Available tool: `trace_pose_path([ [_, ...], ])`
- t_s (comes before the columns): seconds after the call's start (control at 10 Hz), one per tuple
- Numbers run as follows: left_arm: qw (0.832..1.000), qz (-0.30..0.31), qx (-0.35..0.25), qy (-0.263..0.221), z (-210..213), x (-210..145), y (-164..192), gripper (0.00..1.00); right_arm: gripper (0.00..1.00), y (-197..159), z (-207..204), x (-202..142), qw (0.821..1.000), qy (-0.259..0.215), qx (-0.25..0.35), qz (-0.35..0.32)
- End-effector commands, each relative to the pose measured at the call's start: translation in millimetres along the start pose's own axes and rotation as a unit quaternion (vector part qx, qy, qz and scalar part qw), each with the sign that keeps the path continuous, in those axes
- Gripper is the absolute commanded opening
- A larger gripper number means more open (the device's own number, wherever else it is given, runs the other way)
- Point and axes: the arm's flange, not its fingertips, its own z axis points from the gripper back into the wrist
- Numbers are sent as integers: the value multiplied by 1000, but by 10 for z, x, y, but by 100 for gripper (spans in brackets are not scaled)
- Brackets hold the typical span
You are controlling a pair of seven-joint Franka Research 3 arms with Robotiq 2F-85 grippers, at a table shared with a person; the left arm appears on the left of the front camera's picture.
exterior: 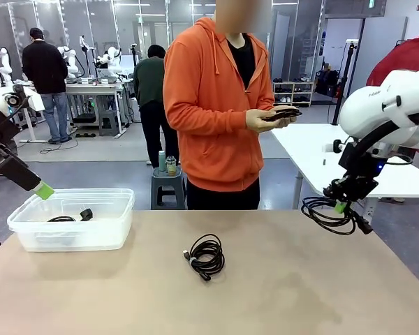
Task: Organize and store the cables.
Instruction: Place the Power Cable into the Organizing box.
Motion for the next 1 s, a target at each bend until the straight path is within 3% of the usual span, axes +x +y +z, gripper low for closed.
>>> trace_pose_path([
  [0.0, 1000, 0, 0, 0, 2, -1, 0, 100, 10, 150, 49, -3, 1000, 12, -17, 11],
  [0.6, 1000, 0, 0, 0, 2, -1, 0, 100, 10, 1159, 467, 103, 984, 30, -41, 171],
  [0.9, 1000, 0, 0, 0, 2, -1, 0, 100, 10, 1744, 357, 163, 973, 43, -23, 225],
])
